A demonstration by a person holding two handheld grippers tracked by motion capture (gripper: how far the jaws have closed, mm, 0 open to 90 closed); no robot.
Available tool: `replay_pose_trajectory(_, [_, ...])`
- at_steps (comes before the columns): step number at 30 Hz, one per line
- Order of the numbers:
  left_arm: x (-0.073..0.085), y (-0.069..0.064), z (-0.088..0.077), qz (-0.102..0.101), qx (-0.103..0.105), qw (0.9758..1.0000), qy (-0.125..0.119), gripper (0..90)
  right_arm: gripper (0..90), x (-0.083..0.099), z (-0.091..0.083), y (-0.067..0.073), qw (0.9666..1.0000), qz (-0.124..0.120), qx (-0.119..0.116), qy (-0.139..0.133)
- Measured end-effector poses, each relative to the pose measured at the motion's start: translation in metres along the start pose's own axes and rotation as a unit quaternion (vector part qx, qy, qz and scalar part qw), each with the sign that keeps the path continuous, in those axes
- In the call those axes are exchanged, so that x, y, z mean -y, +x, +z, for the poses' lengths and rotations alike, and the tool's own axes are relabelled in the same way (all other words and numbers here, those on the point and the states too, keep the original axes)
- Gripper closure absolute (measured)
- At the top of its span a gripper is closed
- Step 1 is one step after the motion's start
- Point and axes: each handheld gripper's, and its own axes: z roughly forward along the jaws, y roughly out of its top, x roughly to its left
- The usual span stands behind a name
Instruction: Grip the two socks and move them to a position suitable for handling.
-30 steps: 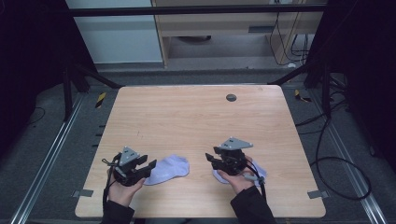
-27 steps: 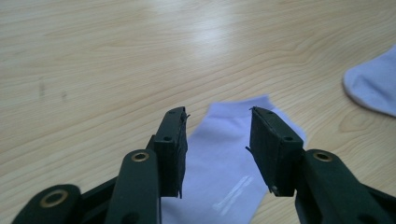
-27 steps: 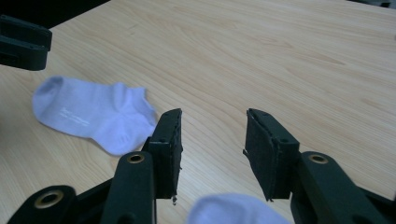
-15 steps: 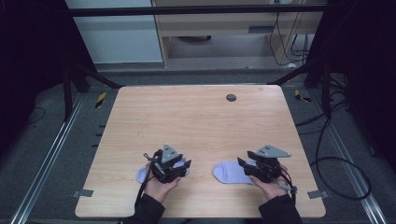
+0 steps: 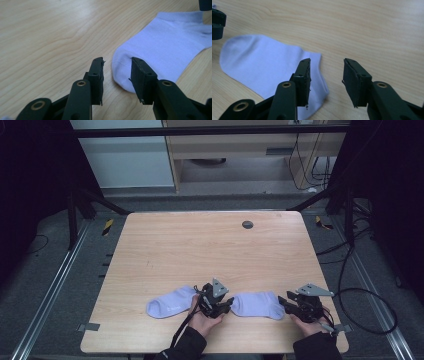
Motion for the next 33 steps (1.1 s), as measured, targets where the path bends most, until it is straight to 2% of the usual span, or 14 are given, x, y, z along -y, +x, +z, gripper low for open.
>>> replay_pose_trajectory(6, [0.004, -0.004, 0.016, -0.001, 0.007, 0.9997, 0.022, 67.5, 62.1, 0.006, 0.007, -0.003, 0.9997, 0.001, -0.002, 0.023])
replay_pose_trajectory(10, [0.004, -0.004, 0.017, -0.015, 0.011, 0.9995, 0.024, 71.6, 66.0, 0.007, 0.011, -0.003, 0.9995, -0.006, -0.001, 0.032])
replay_pose_trajectory(13, [0.004, -0.005, 0.017, -0.014, 0.011, 0.9995, 0.024, 76.2, 68.8, 0.008, 0.014, -0.001, 0.9989, -0.005, -0.006, 0.047])
replay_pose_trajectory(19, [0.002, -0.006, 0.017, -0.013, 0.007, 0.9995, 0.027, 87.4, 84.8, 0.007, 0.017, 0.002, 0.9980, 0.000, -0.019, 0.060])
replay_pose_trajectory(21, [0.002, -0.005, 0.016, -0.015, 0.012, 0.9995, 0.026, 88.2, 86.1, 0.005, 0.016, 0.003, 0.9980, -0.005, -0.018, 0.061])
replay_pose_trajectory(26, [-0.001, 0.000, 0.003, -0.016, 0.021, 0.9995, 0.017, 88.7, 86.5, -0.001, 0.006, 0.009, 0.9987, -0.005, -0.034, 0.038])
replay_pose_trajectory(30, [-0.003, 0.006, -0.015, -0.010, 0.026, 0.9995, 0.013, 88.7, 86.4, -0.008, -0.005, 0.018, 0.9986, -0.011, -0.050, 0.014])
replay_pose_trajectory(32, [-0.002, 0.009, -0.027, -0.002, 0.025, 0.9996, 0.012, 88.7, 86.4, -0.014, -0.011, 0.028, 0.9978, -0.018, -0.064, -0.001])
replay_pose_trajectory(33, [-0.002, 0.010, -0.030, 0.000, 0.024, 0.9996, 0.013, 88.7, 86.4, -0.014, -0.011, 0.028, 0.9978, -0.018, -0.064, -0.001])
